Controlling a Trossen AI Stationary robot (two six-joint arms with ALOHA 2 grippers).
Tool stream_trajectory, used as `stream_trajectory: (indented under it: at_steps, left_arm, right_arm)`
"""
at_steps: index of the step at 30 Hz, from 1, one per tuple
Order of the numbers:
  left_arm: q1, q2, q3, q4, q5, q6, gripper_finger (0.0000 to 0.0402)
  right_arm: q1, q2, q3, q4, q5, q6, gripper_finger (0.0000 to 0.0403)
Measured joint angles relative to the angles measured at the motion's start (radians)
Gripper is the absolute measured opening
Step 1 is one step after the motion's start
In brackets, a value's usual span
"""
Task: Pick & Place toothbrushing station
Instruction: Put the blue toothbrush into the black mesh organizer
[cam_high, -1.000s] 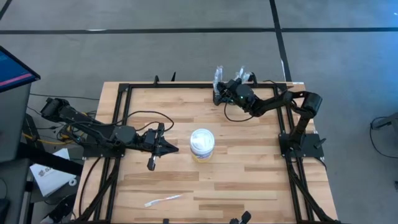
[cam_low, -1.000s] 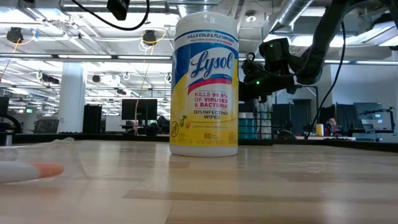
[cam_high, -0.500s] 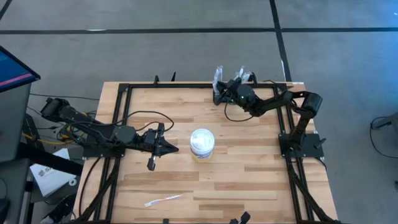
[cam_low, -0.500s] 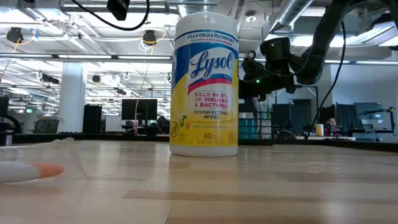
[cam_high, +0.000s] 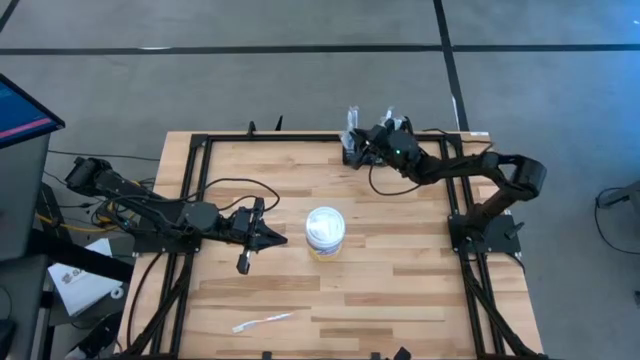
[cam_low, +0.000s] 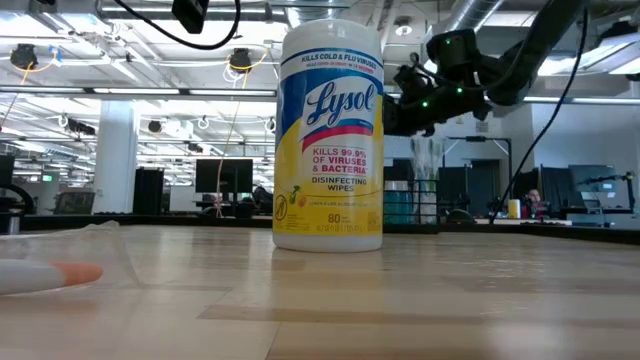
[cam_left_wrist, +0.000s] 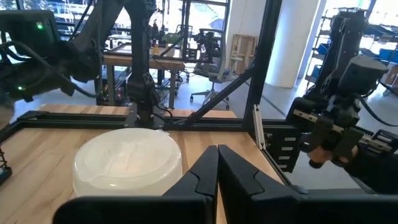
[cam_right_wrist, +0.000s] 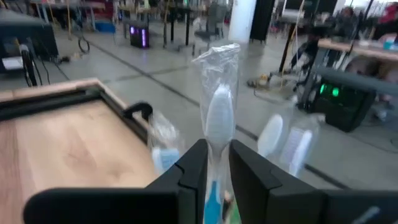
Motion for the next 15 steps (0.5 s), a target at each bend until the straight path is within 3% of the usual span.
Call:
stream_trajectory:
  at_steps: [3,12,15]
  left_arm:
    - [0.0,0.0,0.0,-0.001,0.0,0.0,0.0002]
    - [0.0,0.0,0.0,-0.001,0.0,-0.001,0.0002]
    - [0.0,0.0,0.0,-0.001,0.0,-0.005,0.0002]
  right_arm:
    - [-0.001,-0.02,0.0,-0.065,-0.012,0.008,0.0057]
    - [-0.036,0.091,0.0,0.001,-0.03,0.043,0.0057]
    - [-0.051,0.098,0.0,-0.008,-0.084,0.046,0.0062]
